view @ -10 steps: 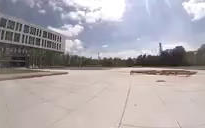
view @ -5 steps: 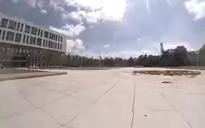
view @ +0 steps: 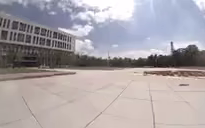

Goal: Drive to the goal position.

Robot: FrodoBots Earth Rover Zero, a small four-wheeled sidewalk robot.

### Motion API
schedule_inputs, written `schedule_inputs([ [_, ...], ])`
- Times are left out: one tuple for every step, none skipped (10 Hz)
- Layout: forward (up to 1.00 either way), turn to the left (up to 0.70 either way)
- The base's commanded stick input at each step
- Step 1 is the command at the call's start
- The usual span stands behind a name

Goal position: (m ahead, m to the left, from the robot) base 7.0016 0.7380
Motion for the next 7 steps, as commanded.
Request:
schedule_inputs([
  [0.70,0.00],
  [0.70,0.00],
  [0.70,0.00],
  [0.70,0.00],
  [0.70,0.00],
  [0.70,0.00],
  [0.70,0.00],
])
